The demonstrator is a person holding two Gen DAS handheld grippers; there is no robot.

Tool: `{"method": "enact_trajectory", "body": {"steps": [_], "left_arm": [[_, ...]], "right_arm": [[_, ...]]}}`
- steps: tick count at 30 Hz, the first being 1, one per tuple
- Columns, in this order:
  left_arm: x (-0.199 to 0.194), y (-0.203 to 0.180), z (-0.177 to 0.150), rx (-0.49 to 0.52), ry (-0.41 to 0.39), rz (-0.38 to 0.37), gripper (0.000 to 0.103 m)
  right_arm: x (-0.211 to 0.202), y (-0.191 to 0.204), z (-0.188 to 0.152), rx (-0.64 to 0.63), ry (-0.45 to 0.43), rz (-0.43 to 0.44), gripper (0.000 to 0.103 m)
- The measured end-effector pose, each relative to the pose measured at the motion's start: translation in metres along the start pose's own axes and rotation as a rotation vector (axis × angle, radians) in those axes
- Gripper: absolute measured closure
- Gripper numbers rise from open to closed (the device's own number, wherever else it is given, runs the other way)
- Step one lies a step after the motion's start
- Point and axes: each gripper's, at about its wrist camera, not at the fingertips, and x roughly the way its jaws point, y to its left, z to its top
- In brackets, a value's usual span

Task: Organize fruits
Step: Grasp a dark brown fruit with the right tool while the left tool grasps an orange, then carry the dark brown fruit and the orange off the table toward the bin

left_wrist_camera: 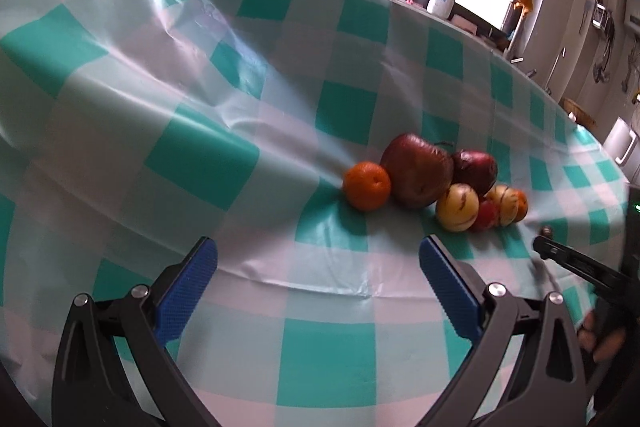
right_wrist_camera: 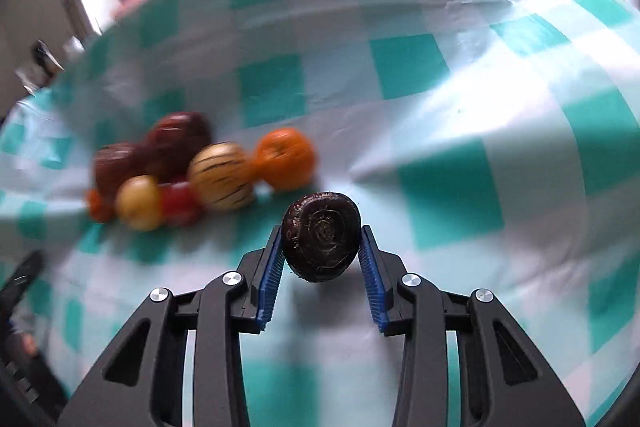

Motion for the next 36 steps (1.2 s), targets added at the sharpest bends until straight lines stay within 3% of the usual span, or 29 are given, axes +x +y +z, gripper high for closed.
{"method": "enact_trajectory", "body": {"steps": [4,8,10,13,19,21,23,26,36], "left_arm": [[0.007,-0.014,0.006,0.074,-0.004,-0.014,0.002],[0.033,-0.04,0.014,0.256,0.025,0.041,0.005],[0.052,-0.043,0.021,0.277,0.077,0.033,0.014],[0.074,-0.045,0.031,0.303,0.128,0.003,0.016],[0.104,-0.072,0.034,0.57,0.175,-0.002,0.025],[0.102,-0.071,0.034,0.579,0.183,-0.068,0.042],[0.097,-0.069,0.032,0.584,0.161,-0.052,0.066],[0.079,-0.058,0.03,0.531,0.11,-0.072,0.065],[0.001,-0.031,0.0,0.251,0.016,0.064,0.065]], "right_arm": [[-0.024,-0.005,-0.027,0.086,-0.046,0.123,0.066],[-0.032,0.002,-0.035,0.049,-0.068,0.131,0.065],[-0.032,-0.003,-0.034,0.058,-0.058,0.136,0.065],[-0.027,-0.004,-0.03,0.085,-0.052,0.151,0.065],[-0.024,0.001,-0.029,0.075,-0.037,0.15,0.065],[-0.024,0.001,-0.029,0.076,-0.035,0.151,0.065],[-0.024,0.001,-0.029,0.076,-0.033,0.152,0.065],[-0.024,0.0,-0.029,0.08,-0.038,0.157,0.065],[-0.032,-0.001,-0.037,0.082,-0.066,0.171,0.065]]}}
